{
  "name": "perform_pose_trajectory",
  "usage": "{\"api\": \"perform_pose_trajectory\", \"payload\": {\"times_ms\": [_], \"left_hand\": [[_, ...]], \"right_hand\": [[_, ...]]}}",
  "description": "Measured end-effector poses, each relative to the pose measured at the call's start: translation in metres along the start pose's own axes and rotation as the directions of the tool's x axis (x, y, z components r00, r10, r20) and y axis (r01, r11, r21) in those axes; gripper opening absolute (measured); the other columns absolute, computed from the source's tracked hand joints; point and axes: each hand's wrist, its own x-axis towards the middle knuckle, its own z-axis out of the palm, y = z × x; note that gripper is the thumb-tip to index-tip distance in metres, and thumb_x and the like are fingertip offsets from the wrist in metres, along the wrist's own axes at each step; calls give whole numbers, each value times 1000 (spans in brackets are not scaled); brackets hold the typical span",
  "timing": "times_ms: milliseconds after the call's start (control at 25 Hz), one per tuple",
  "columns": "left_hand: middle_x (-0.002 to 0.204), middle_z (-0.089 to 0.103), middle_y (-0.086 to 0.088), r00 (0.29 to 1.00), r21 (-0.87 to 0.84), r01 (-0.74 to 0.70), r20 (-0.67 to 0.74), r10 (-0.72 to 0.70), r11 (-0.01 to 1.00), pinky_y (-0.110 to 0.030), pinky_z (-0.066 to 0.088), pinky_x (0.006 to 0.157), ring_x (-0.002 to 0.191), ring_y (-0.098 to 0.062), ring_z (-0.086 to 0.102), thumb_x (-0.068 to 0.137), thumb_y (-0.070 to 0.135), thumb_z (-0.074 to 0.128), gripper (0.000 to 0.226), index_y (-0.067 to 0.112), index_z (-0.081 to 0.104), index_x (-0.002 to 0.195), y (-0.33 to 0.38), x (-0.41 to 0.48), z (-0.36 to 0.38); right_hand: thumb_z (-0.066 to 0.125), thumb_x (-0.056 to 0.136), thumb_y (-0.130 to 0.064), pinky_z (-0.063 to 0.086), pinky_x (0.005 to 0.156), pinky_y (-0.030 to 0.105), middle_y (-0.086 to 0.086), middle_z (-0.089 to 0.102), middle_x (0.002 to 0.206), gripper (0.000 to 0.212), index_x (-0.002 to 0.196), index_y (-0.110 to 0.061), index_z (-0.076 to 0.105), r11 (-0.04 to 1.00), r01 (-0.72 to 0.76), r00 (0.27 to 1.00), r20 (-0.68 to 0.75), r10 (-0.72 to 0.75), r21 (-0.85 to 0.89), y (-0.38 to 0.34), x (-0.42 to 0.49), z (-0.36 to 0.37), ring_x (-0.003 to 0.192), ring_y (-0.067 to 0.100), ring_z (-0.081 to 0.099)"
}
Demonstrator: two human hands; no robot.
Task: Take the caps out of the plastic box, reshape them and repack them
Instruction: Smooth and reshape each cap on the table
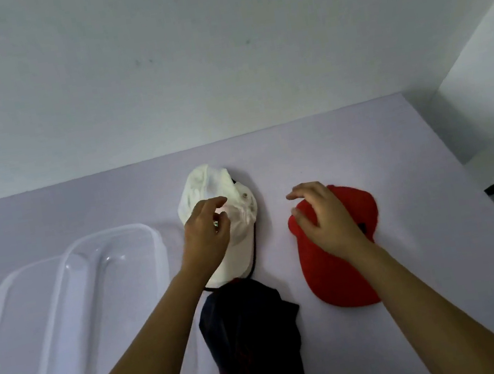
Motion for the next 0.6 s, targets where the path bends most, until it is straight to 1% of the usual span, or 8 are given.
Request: {"api": "perform_pose_trajectory", "payload": {"times_ms": [80, 160, 200, 280, 360, 440, 480, 600], "left_hand": [[128, 53, -8, 996, -14, 72, -41, -73, 997, -6, 45, 73, 99, -15, 57, 93, 8, 49, 32, 9, 55, 124, -21, 3, -13], [145, 39, -10, 984, 44, 176, 0, -177, 983, -23, 41, 99, 126, -23, 47, 95, 16, 47, 42, 8, 43, 136, -42, 11, -22], [152, 29, -10, 972, 81, 222, 60, -228, 972, -30, 31, 108, 137, -24, 35, 96, 19, 46, 49, 8, 35, 142, -52, 16, -25], [159, 10, -8, 944, 110, 247, 195, -264, 963, -33, 18, 115, 146, -23, 15, 96, 21, 47, 60, 11, 20, 149, -66, 25, -27], [160, -1, -7, 941, 105, 157, 284, -181, 982, -37, 17, 115, 146, -26, 13, 92, 15, 51, 71, 17, 11, 151, -73, 34, -27], [160, 3, -8, 933, 155, 19, 352, -73, 988, -37, 16, 114, 144, -29, 18, 89, 12, 54, 78, 21, 7, 151, -77, 45, -25], [159, 11, -9, 919, 187, -23, 391, -53, 982, -37, 17, 113, 142, -31, 23, 89, 13, 54, 77, 21, 8, 151, -78, 52, -24], [139, 48, -8, 892, 280, -91, 449, -47, 956, -37, 30, 103, 117, -32, 45, 93, 19, 51, 55, 21, 32, 144, -86, 70, -23]], "right_hand": [[54, 92, -21, 36, 102, 24, 2, 51, 127, 33, 125, -15, 52, 999, -19, 991, 133, 13, 43, -18, 9, 23, 116, 7, 44], [52, 94, -27, 33, 101, 22, 3, 47, 135, 44, 134, -13, 42, 990, -122, 965, 243, 100, 77, -34, 21, 44, 121, 10, 43], [51, 94, -29, 32, 99, 21, 3, 46, 137, 48, 137, -12, 38, 981, -175, 947, 285, 145, 83, -40, 28, 53, 124, 13, 42], [53, 93, -29, 35, 93, 23, 4, 49, 134, 49, 136, -12, 38, 966, -243, 921, 334, 200, 90, -46, 42, 69, 123, 20, 46], [56, 91, -27, 41, 90, 27, 5, 53, 129, 49, 134, -13, 38, 955, -287, 900, 363, 240, 80, -46, 54, 80, 118, 24, 52], [60, 88, -21, 43, 90, 30, 7, 55, 127, 53, 135, -11, 37, 943, -331, 879, 375, 293, 38, -41, 62, 84, 114, 26, 54], [62, 87, -19, 44, 89, 32, 7, 56, 124, 51, 133, -11, 40, 944, -330, 877, 373, 302, 11, -37, 66, 86, 112, 26, 55], [62, 87, -22, 38, 77, 27, 5, 55, 104, 34, 118, -10, 56, 971, -225, 907, 345, 241, -86, -29, 73, 89, 93, 19, 53]]}}
